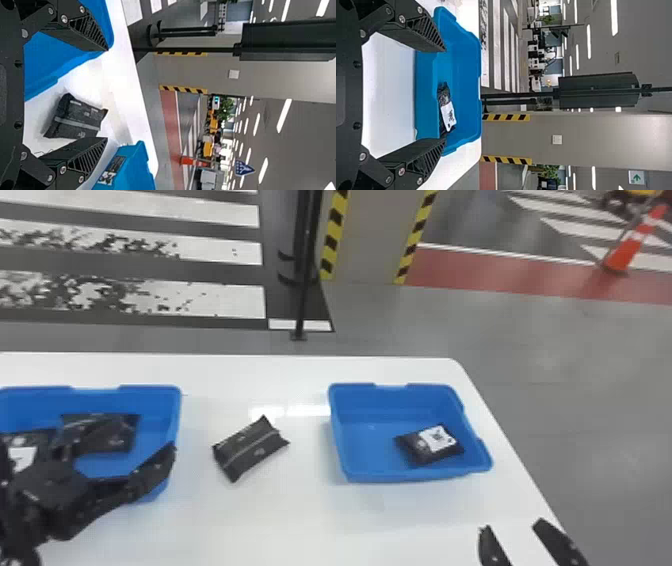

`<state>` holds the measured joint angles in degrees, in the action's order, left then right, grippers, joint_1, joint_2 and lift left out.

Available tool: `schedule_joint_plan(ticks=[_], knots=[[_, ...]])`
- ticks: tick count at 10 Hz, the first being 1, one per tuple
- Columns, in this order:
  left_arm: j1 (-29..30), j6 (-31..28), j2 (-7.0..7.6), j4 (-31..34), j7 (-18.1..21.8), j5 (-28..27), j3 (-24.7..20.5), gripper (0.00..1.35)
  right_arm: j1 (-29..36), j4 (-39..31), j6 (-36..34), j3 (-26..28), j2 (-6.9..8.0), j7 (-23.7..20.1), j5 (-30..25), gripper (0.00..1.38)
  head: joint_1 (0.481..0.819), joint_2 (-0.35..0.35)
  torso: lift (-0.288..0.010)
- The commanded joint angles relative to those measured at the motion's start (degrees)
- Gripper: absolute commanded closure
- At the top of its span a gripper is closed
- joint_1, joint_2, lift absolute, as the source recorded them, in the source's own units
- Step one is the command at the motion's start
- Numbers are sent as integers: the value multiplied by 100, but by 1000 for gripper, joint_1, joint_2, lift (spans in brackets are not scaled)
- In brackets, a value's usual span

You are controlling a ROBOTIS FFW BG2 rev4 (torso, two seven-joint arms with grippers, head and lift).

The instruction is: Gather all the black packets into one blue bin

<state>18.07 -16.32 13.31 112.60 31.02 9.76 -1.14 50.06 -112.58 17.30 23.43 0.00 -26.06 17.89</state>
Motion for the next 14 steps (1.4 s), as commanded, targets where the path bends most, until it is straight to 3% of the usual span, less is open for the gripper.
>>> schedule_joint_plan(ticks=[1, 3, 6, 9, 12, 14], knots=[[-485, -519, 128, -158, 0, -130, 491, 245, -1, 1, 0, 0, 5, 4, 16, 233, 695, -294, -110], [-1132, -1475, 225, -200, 18, -564, 1040, 240, -15, 29, 0, -12, 5, -5, 27, 233, 695, -348, -110], [-1863, -2966, 154, -383, 53, -930, 1417, 240, -85, 71, 14, -57, 5, 4, 62, 233, 695, -350, -110], [-2960, -3078, 154, -1354, 369, -987, 2228, 236, -141, 99, 14, -103, 5, 4, 73, 233, 695, -350, -110], [-3438, -3964, 154, -1705, 730, -1421, 2674, 236, -183, 141, 14, -126, 5, 4, 96, 233, 695, -350, -110], [-3593, -3823, 146, -2000, 835, -1490, 2822, 234, -240, 212, 14, -160, 5, 4, 187, 233, 695, -350, -110]])
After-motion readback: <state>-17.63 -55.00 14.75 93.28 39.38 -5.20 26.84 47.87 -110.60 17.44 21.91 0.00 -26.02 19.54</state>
